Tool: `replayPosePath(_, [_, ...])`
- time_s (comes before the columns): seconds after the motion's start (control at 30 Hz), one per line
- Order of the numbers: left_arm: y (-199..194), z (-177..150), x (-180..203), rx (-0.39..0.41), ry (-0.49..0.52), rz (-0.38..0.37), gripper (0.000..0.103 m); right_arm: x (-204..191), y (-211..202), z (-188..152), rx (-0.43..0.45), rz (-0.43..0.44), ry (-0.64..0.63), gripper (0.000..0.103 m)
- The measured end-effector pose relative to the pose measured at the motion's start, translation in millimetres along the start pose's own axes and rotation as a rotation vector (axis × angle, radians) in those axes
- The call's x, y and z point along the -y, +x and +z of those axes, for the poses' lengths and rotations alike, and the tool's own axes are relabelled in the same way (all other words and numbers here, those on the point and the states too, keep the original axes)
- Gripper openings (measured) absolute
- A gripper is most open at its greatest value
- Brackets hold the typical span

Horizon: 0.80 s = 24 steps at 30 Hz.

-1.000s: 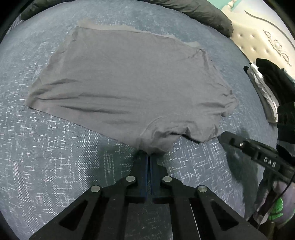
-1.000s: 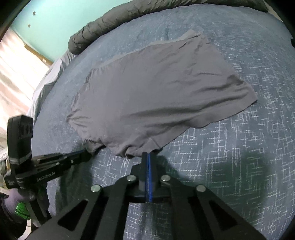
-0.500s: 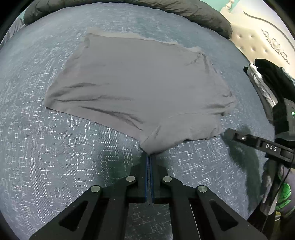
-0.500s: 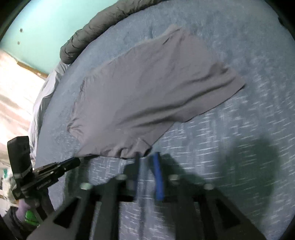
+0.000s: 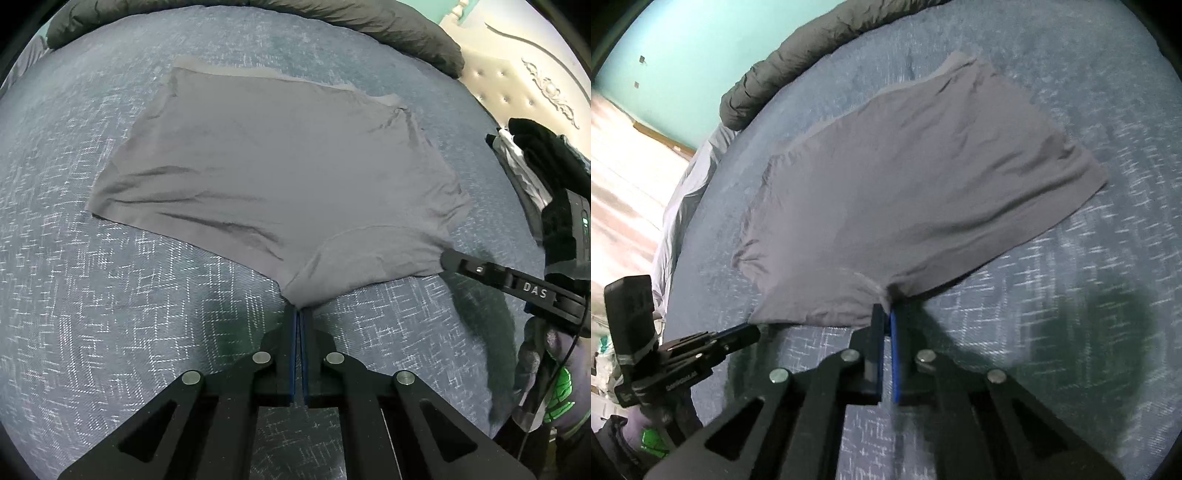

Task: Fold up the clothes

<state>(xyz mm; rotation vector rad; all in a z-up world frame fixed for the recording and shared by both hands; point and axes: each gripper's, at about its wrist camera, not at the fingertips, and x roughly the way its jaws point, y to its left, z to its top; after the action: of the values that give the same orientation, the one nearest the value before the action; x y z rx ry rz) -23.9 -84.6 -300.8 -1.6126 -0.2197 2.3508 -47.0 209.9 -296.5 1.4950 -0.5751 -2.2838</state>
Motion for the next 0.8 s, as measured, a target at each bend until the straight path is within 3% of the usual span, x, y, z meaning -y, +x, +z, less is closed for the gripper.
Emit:
replayPosePath(0.33, [-4, -10, -14, -0.028, 0.027, 0.023, 0.001, 1, 8, -12, -0.061, -0.01, 0.067, 0.003])
replayPosePath(0.53, [-4, -15, -26, -0.039, 0.02, 0.04, 0.002, 10, 6, -10, -0.065, -0.009, 0.09, 0.012])
replayPosePath(0.73, [-32, -14, -53, -0.011, -0.008, 0.03, 0.002, 39, -34, 9, 0.046, -0.033, 0.14, 0.015])
replayPosePath(0.8, [-46, -10, -70, 0.013, -0.023, 0.039, 0.002, 61, -50, 18, 0.107, -0.065, 0.2, 0.022])
